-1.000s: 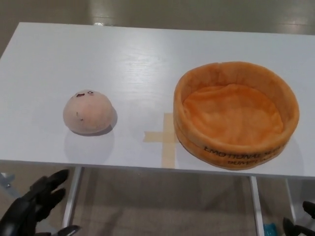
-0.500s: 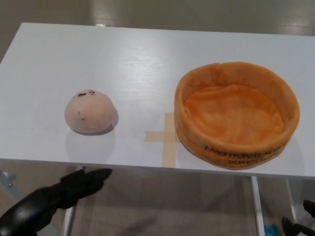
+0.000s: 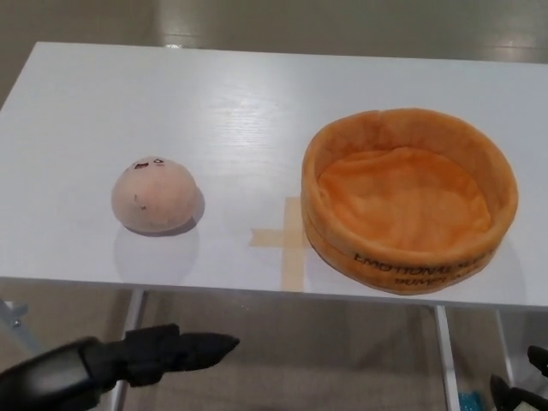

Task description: Use the left hand to pick up the pink round toy on the left and place it inside the orange plate on the desk.

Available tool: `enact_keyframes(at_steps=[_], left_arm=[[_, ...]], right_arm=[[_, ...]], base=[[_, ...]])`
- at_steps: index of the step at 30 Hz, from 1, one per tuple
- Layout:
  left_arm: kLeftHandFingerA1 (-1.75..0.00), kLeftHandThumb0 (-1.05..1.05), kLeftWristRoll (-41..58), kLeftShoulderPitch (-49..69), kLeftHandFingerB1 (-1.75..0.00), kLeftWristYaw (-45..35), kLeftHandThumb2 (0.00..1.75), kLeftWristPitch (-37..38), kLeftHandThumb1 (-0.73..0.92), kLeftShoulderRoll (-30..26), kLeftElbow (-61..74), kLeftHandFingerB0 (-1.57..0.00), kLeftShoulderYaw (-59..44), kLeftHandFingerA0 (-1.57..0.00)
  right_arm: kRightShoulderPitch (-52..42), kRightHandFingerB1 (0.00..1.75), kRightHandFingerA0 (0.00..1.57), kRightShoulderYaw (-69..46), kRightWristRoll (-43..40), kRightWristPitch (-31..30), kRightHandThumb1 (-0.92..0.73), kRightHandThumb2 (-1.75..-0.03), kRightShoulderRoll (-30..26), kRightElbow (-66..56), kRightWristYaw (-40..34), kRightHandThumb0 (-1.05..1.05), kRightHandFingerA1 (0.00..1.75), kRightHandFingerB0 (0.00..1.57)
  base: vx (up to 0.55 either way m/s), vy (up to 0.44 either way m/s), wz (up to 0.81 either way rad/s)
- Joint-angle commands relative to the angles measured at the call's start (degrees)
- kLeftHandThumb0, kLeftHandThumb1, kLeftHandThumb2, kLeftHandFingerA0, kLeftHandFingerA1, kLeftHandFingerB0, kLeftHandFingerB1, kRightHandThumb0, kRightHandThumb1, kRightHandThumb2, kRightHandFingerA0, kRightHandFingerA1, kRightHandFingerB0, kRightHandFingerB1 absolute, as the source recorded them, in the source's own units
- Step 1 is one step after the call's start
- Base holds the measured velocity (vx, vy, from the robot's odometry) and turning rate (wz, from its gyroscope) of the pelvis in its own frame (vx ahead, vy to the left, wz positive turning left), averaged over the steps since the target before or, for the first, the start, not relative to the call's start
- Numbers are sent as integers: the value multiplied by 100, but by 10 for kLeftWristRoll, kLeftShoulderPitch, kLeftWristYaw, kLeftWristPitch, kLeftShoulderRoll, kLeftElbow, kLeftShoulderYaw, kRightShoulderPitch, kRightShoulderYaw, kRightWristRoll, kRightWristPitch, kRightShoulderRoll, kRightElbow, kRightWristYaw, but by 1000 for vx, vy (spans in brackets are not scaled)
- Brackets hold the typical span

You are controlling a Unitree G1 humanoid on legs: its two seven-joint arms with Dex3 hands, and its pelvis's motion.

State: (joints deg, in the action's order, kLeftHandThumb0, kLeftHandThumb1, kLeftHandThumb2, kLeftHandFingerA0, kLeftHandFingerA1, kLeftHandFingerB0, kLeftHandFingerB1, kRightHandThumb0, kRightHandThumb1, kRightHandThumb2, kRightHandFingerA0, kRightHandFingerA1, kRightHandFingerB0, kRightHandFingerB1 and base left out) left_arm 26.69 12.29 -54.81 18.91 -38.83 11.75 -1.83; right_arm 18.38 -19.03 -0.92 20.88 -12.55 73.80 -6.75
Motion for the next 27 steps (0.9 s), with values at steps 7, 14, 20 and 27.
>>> enact_keyframes(at_steps=[7, 14, 20, 27], left_arm=[[-16, -40, -19, -133, -27, 111, 67, -22, 29, 62, -17, -3, -92, 0], [-4, -43, -128, -248, -22, 153, 62, 18, 30, 68, -124, -6, -75, 0], [-8, -40, -228, -329, -27, 210, 63, 61, 30, 71, -226, -10, -44, 0], [-21, -43, -335, -398, -25, 280, 53, 87, 41, 61, -319, -11, 1, 0]], right_arm=[[1, 63, 31, 3, -6, 0, -29, -94, -2, 6, -9, -32, 71, 20], [-2, 63, 32, 4, -6, 2, -29, -94, -1, 7, -6, -32, 71, 20], [-5, 63, 32, 7, -4, 5, -30, -93, -1, 7, -3, -31, 71, 21], [-8, 61, 28, 6, -8, 0, -34, -95, 2, 6, 1, -26, 69, 18]], base=[[0, 0, 0], [0, 0, 0], [0, 0, 0], [0, 0, 0]])
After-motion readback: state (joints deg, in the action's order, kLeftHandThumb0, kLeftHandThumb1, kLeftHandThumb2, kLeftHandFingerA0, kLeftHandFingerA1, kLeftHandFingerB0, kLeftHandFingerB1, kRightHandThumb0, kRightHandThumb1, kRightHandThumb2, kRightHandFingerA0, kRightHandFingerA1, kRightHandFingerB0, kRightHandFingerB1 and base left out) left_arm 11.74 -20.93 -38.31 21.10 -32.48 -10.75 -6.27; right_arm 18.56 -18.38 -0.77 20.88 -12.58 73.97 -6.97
